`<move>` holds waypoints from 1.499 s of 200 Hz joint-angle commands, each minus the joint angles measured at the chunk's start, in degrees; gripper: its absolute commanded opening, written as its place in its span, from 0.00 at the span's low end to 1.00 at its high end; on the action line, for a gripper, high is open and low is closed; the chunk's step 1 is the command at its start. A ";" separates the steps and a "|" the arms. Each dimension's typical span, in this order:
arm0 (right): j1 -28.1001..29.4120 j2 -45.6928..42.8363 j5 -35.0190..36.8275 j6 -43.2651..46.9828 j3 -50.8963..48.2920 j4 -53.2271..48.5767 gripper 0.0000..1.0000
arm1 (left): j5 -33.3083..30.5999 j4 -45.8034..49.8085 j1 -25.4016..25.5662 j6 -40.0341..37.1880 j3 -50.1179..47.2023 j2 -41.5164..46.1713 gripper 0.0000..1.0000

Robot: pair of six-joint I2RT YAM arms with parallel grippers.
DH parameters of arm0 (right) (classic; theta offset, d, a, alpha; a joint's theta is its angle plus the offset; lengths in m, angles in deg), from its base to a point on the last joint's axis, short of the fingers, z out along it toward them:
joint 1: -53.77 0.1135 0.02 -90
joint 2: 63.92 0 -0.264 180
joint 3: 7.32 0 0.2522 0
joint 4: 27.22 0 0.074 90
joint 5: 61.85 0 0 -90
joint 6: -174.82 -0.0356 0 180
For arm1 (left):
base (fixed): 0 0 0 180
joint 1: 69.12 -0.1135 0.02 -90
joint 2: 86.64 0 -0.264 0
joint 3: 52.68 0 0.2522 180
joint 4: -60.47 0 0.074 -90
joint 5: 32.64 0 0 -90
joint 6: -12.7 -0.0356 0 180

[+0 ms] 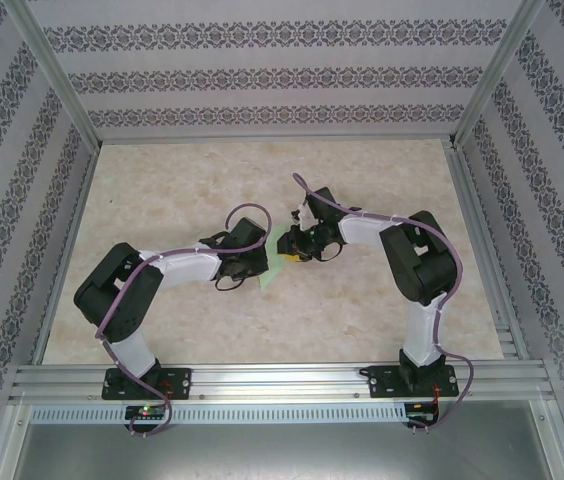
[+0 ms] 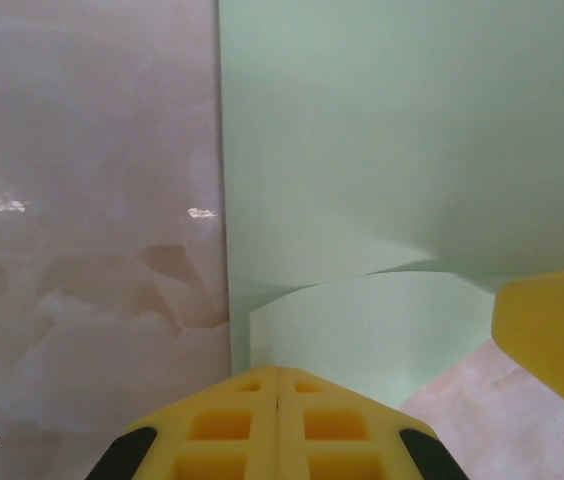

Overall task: Fold a paper plane with a square sheet of paper (pick it up from the middle)
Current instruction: Fourth fold the wing at the center of the table.

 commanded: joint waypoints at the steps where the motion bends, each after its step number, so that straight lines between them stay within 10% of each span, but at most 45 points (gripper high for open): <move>1: 0.73 1.81 -3.06 0.62 1.15 1.43 0.25 | 0.15 0.97 -0.86 -1.51 -0.48 0.58 0.05; 67: 0.14 -4.21 3.76 -0.53 -0.16 1.06 0.04 | -0.06 4.52 -1.95 -5.72 1.26 6.35 0.17; 178: 3.18 -20.18 23.91 -13.37 0.89 -8.78 0.02 | 2.56 -0.71 -2.52 -19.14 1.51 17.28 0.61; 300: 3.94 -16.10 25.42 -34.65 -6.57 0.41 0.01 | 9.39 -32.60 0.95 -47.67 -13.09 8.57 0.63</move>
